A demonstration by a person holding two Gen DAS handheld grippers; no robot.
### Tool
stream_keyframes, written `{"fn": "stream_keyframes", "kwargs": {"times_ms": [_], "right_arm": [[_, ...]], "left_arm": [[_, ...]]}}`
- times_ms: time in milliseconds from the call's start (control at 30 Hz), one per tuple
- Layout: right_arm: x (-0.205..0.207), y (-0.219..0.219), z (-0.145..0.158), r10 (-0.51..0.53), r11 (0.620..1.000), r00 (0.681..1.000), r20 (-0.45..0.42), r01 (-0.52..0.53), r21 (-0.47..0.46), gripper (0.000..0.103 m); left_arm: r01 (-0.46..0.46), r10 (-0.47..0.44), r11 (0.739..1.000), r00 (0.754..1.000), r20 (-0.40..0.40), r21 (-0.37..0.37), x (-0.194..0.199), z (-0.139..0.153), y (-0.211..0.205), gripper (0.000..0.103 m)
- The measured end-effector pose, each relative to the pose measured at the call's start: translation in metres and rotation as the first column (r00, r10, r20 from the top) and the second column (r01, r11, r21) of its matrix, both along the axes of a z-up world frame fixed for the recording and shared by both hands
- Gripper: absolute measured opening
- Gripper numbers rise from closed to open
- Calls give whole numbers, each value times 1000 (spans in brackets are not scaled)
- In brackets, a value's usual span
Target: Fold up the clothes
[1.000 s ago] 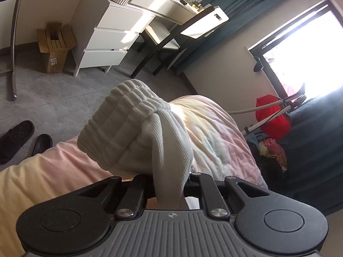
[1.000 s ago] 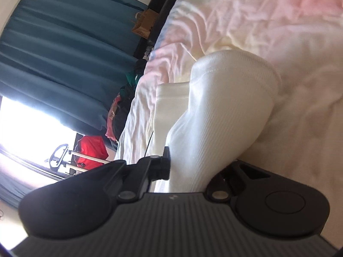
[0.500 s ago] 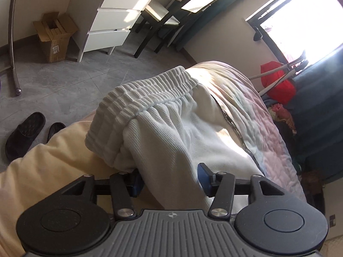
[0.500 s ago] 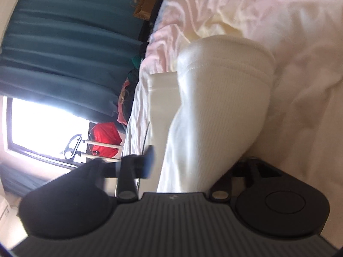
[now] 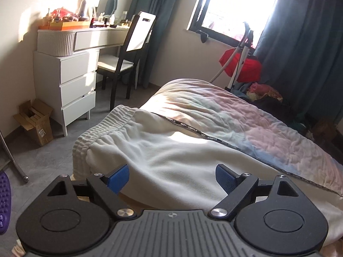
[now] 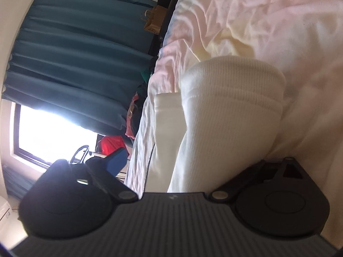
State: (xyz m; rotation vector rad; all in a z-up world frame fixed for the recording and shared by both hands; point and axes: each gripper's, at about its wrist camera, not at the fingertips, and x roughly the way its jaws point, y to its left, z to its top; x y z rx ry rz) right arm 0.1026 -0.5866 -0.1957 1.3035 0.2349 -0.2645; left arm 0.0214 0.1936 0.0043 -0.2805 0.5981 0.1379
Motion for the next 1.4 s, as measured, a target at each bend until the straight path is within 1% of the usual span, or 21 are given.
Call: {"fn": "stream_keyframes", "kwargs": {"times_ms": [67,133,167,200,267,333,400,533,600,667,733,800,833,900,967,1033,1067,1167,1267,1333,1400], "right_arm": [[6,-4,-3,9,1000,999,-45,-10,-22,65],[10,-9,-6,6,999,995,-95,-11,-46,44],[10,-12,-7,-5,998,993,-120,-1,-55,23],[9,-14,-7,-16,998,992,-128,9,-60,18],[5,-15,-1,-41,993,991,-124,27,-116,14],[7,-12,10,-59,980,991,-123,34,-194,13],[9,-7,20,-78,967,989,-123,45,-252,13],[6,0,32,-113,953,985,-128,71,-296,13],[9,12,47,-115,918,985,-132,54,-393,13],[11,24,63,-115,870,984,-136,34,-492,13],[16,44,82,-111,778,985,-132,3,-629,13],[19,70,102,-101,653,987,-123,-27,-757,13],[18,87,112,-92,582,989,-114,-40,-812,13],[14,125,130,-60,421,994,-94,-60,-905,13],[5,166,143,3,282,998,-70,-68,-957,13],[-1,208,146,73,131,995,-73,-82,-988,13],[-4,228,147,107,54,991,-79,-85,-995,13],[-19,304,126,210,-272,965,-160,-100,-957,13],[-35,358,81,276,-471,902,-333,-175,-864,13],[-45,393,50,295,-592,843,-450,-209,-778,13],[-56,429,19,294,-703,773,-563,-224,-675,13]], "left_arm": [[7,-9,999,1000,30,41,3,1,-26,94],[33,-36,998,998,45,61,9,0,-51,94],[51,-54,997,998,43,65,14,-3,-65,95],[70,-73,995,997,38,68,19,-7,-80,96],[101,-103,993,994,33,60,30,-16,-109,96],[158,-158,986,987,6,49,42,-32,-139,97],[236,-234,970,972,-31,66,57,-54,-168,97],[299,-287,937,954,-88,181,73,-99,-205,97],[316,-293,923,947,-130,221,78,-119,-210,99],[339,-303,906,938,-169,255,82,-134,-213,100],[339,-302,901,938,-170,270,82,-142,-213,103],[333,-296,904,940,-168,268,83,-143,-213,103],[330,-293,907,941,-168,263,84,-143,-212,103],[323,-289,911,943,-163,255,84,-142,-210,103],[323,-287,910,944,-165,260,82,-138,-210,103],[320,-284,911,944,-165,261,79,-134,-209,103],[315,-281,914,946,-161,257,77,-131,-207,103],[300,-270,922,951,-148,246,72,-122,-201,103],[276,-252,930,959,-128,242,68,-116,-194,103],[261,-239,935,964,-115,239,65,-111,-189,102],[245,-227,940,969,-101,236,62,-107,-185,103]]}}
